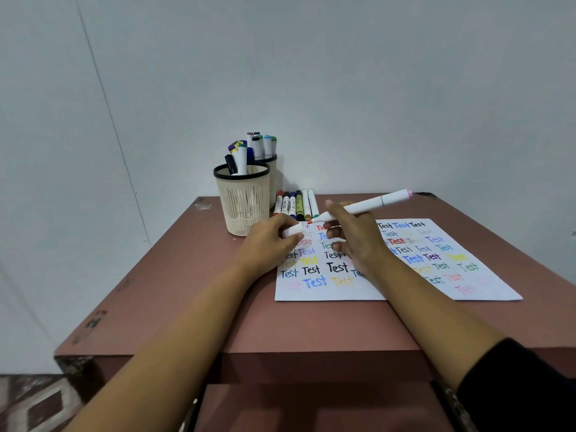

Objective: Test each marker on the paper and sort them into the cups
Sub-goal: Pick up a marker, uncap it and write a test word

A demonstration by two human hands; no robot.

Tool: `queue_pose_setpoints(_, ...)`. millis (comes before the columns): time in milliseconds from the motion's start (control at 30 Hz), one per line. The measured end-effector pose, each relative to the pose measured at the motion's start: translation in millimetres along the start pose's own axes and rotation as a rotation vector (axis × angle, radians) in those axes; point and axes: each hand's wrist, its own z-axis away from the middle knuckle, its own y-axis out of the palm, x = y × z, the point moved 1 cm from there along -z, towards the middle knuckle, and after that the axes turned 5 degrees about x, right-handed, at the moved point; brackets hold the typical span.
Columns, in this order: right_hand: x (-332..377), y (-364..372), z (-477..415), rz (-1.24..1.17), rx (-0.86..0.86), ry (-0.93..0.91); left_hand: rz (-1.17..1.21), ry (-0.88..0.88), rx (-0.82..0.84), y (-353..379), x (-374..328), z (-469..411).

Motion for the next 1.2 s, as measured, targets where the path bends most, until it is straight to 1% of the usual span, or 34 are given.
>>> queue_pose_setpoints(200,-2,2,-1,0.024,0.015,0.002,0.010,0.040,-0.006,1,-1,0)
queue_pose_setpoints(333,-5,5,-1,0.034,0.095,-0.013,0.041,0.114,-0.004,1,-5,3)
queue_pose_setpoints(400,-6,5,-2,0.035,0.127,-0.018,0.050,0.141,0.022,2,-8,4)
queue_pose_setpoints(500,-6,4,-3,-0.076,0.157,-0.001,0.098,0.144,0.056,4,-12,5)
queue_pose_setpoints(700,-9,5,-2,-0.232,0.135,0.017,0.041,0.244,-0.021,6,-18,9)
queue_pose_setpoints(800,-9,6,-2,-0.286,0.127,0.028,0.032,0.256,-0.073,8,-22,9)
queue_pose_setpoints(967,-10,6,-2,-0.325,0.134,0.063,0.023,0.279,-0.106,9,-25,11)
queue_pose_setpoints(1100,-11,7,-4,-0.318,0.133,0.078,0.027,0.243,-0.095,11,-24,9)
queue_pose_setpoints(1167,-10,7,-5,-0.294,0.137,0.095,0.096,0.169,-0.065,11,-22,7)
queue_pose_setpoints(1200,-9,7,-5,-0.280,0.139,0.102,0.175,0.123,-0.045,10,-22,6)
